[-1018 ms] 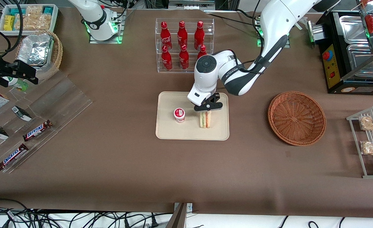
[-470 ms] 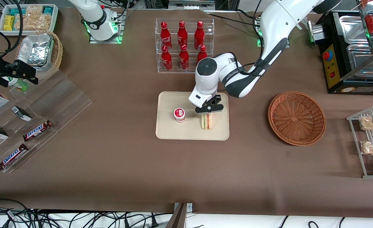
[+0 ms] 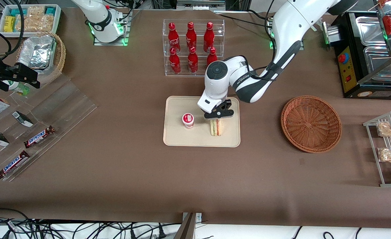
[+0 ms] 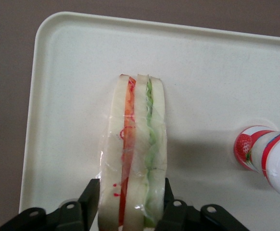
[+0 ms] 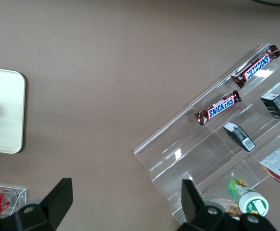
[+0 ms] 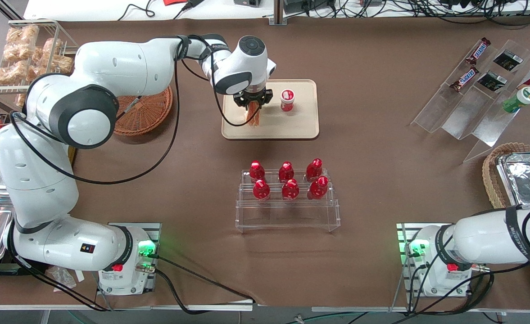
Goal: Place sandwich from basket to tray
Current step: 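Lower the sandwich onto the tray with the left gripper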
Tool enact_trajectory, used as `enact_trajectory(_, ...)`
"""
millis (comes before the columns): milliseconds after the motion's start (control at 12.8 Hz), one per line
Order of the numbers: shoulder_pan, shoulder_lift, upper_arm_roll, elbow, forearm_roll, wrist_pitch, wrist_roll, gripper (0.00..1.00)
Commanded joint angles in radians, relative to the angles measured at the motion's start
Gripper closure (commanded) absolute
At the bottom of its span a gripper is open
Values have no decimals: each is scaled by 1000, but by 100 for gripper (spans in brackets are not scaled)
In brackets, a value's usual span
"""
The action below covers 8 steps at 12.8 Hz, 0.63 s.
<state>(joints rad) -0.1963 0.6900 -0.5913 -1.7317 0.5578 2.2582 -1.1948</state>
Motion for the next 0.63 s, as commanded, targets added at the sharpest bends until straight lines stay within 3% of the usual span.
enact_trajectory(0, 5, 3, -4, 11, 33, -2, 3, 0)
enact_trajectory(313, 38, -62, -28, 12, -4, -17, -25, 0)
enact_trajectory(548, 74, -137, -56, 27, -105, -98, -12, 0)
